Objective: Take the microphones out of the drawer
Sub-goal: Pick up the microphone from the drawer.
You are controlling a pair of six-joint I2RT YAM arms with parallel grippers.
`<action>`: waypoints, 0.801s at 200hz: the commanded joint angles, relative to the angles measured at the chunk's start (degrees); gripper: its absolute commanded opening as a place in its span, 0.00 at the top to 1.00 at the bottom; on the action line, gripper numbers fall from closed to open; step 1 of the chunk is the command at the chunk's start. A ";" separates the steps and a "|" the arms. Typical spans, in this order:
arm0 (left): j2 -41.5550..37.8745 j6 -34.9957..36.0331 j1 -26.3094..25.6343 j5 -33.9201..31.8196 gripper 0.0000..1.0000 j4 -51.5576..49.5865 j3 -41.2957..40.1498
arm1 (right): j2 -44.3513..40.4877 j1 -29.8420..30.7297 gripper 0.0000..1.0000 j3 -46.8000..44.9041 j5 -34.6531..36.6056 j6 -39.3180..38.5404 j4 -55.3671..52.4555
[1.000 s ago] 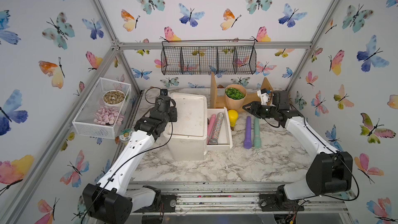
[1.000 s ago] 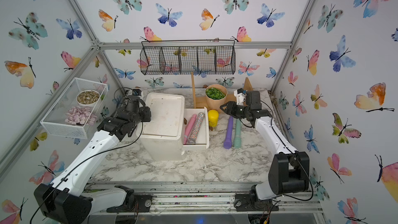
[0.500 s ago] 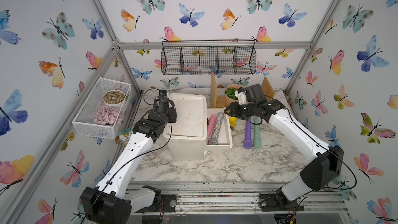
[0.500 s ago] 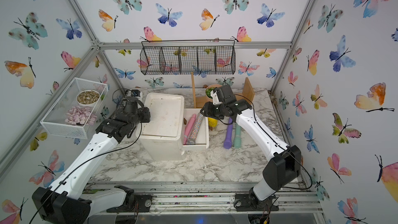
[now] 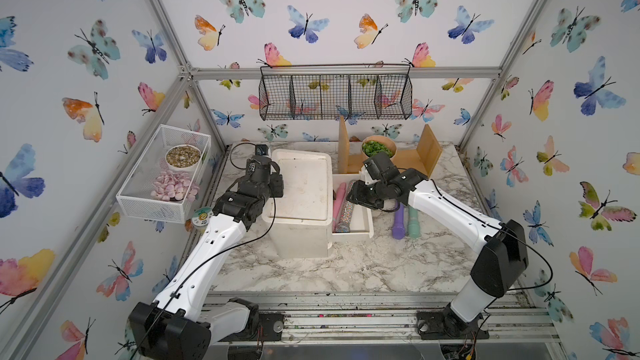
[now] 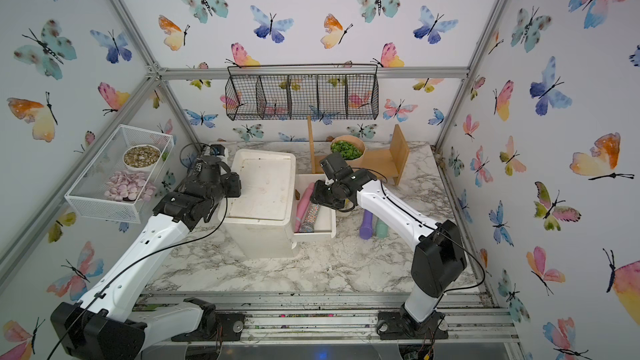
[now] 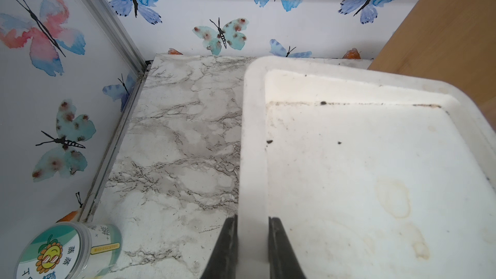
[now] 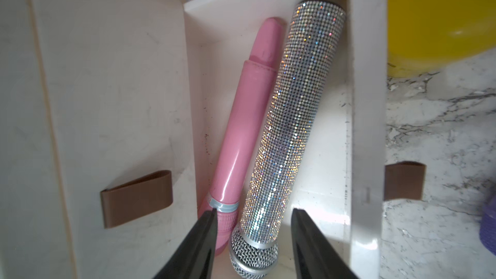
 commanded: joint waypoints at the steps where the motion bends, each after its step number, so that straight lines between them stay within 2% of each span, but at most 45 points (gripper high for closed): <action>1: 0.17 0.73 0.49 1.70 1.00 2.98 -2.73 | 1.64 0.88 0.49 -1.32 3.60 2.37 0.64; 45: 0.61 0.78 0.49 3.00 1.00 2.98 -2.64 | 2.87 1.28 0.51 -3.86 4.60 4.14 4.16; 160: 0.33 0.87 0.49 2.75 1.00 2.87 -2.87 | 8.85 1.68 0.51 -2.57 4.90 4.02 6.45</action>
